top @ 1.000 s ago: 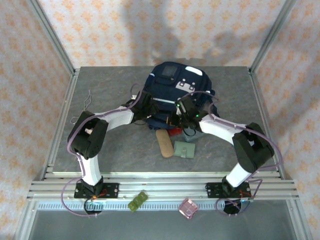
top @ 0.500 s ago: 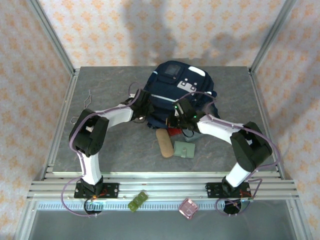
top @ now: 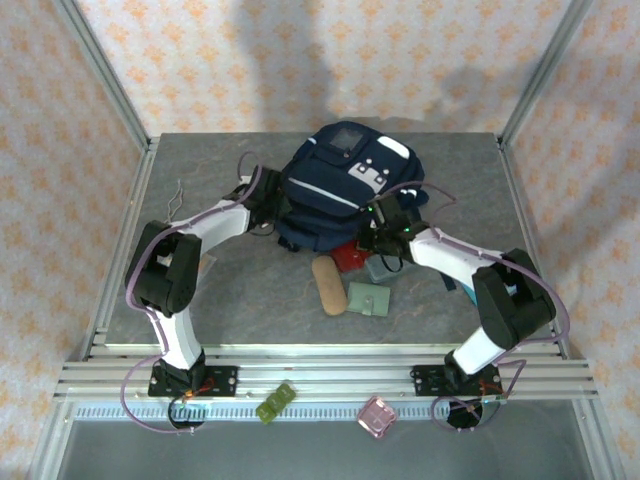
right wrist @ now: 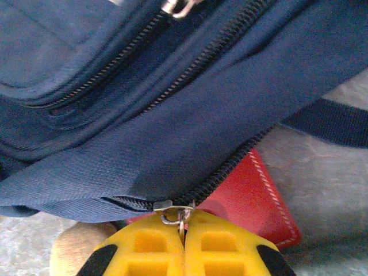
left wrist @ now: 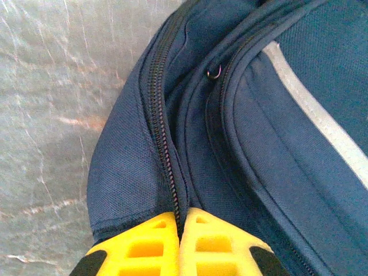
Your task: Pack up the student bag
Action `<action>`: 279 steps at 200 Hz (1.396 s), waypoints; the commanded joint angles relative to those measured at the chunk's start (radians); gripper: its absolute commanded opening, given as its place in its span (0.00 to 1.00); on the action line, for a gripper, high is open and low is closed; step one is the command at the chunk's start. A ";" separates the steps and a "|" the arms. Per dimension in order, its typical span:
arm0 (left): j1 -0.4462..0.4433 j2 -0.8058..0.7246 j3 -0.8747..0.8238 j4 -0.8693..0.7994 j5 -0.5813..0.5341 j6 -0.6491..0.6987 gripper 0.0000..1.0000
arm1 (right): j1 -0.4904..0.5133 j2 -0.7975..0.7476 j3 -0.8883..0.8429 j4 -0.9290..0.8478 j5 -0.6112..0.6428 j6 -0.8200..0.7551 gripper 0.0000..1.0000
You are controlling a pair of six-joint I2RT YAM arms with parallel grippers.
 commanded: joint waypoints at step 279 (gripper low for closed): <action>-0.134 -0.093 -0.271 0.299 -0.143 -0.185 0.10 | 0.171 0.272 0.220 0.203 -0.180 0.055 0.00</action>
